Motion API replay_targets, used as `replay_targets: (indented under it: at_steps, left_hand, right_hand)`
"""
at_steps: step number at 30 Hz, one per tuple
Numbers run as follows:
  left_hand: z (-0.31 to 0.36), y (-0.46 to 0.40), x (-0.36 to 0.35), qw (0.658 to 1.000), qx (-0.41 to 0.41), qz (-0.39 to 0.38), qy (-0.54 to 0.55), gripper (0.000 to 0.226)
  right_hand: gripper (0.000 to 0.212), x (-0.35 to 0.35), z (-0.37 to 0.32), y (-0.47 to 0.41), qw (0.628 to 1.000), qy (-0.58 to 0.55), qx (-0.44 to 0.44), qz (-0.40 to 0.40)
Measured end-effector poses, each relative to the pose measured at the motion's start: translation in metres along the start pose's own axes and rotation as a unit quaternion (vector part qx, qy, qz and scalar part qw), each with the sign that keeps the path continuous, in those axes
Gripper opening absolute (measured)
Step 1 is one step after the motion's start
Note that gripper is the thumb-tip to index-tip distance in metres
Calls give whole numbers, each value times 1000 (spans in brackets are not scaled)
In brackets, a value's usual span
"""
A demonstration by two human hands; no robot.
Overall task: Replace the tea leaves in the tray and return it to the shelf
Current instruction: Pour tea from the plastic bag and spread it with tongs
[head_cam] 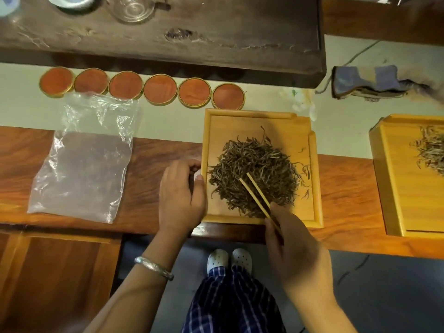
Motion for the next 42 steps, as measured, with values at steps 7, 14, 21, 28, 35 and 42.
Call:
replay_targets:
  at_steps: [7,14,21,28,35,42]
  left_hand:
    - [-1,-1,0,1000,5,-7,-8,15]
    - [-1,-1,-2,1000,1,-9,-21,14]
    - [-2,-2,-2,1000,-15,-13,-23,12]
    - [-3,-1,-3,999,-8,-17,-26,15]
    - [-2,-2,-2,1000,-14,-13,-24,14]
    - [-3,-2,-3,1000,-5,-18,-25,16]
  right_hand:
    - [26,-9,-17,-12,1000,27,1,-14]
    - [31,-8,-20,-5,998,15,20,-54]
    - [36,-12,-22,-9,999,9,23,-49]
    - [35,-11,-24,4,997,5,4,-78]
    - [33,-15,-32,10,995,16,22,-99]
    - [31,-10,-27,14,997,11,24,-78]
Point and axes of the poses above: each hand's wrist, its own y-axis away from the middle knuckle, its own x-axis out of the back of the hand, z = x × y, the point moved 3 cm from there along -y, towards the middle knuckle, and after that the axes turned 5 degrees about -z, right-handed, at the moved point
